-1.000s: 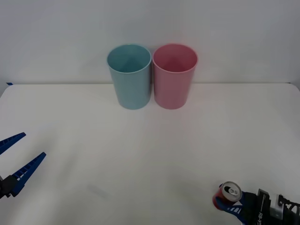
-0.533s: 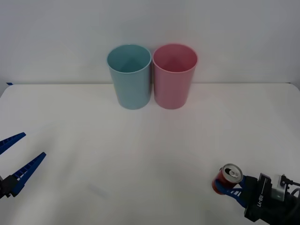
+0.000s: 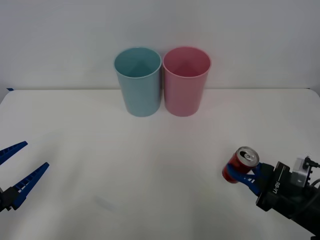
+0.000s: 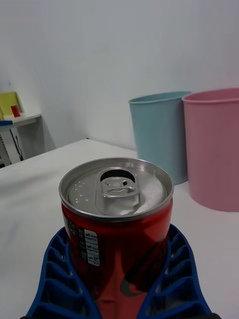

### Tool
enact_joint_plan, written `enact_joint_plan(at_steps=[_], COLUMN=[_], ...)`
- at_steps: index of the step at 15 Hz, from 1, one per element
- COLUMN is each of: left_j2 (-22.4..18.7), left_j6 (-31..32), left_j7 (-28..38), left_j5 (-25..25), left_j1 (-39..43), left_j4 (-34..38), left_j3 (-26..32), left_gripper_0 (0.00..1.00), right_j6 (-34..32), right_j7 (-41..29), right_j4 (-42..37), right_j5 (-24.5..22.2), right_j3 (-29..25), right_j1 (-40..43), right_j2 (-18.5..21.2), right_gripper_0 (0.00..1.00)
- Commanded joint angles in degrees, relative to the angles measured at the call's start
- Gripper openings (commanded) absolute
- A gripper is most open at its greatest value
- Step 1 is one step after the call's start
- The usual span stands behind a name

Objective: Grasp the object on the table and drop it into the matching bin: aluminum can to the light blue bin, PET bottle to the pink bin.

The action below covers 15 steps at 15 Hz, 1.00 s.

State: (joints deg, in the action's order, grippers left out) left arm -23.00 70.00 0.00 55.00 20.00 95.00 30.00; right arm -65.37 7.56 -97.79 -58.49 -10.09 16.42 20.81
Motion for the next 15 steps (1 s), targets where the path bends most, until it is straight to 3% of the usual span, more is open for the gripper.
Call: enact_joint_plan(at_steps=[1,9,15], left_j2=[0.0,0.0,0.0], left_j6=[0.0,0.0,0.0], left_j7=[0.0,0.0,0.0], left_j5=[0.0,0.0,0.0], left_j1=[0.0,0.0,0.0], left_j4=[0.0,0.0,0.0], left_j3=[0.0,0.0,0.0], left_gripper_0=[1.0,1.0,1.0], right_j6=[1.4,12.7,23.2], right_j7=[-4.2,-8.8,-17.8], right_j4=[-4.0,-12.8,-13.2], right_j5=[0.8,1.3,-5.0], right_j3=[0.2,5.3,11.9], right_j1=[-0.2,-5.9,-16.2], right_j2=[-0.1,2.3,5.7], right_gripper_0=[0.0,0.0,0.0])
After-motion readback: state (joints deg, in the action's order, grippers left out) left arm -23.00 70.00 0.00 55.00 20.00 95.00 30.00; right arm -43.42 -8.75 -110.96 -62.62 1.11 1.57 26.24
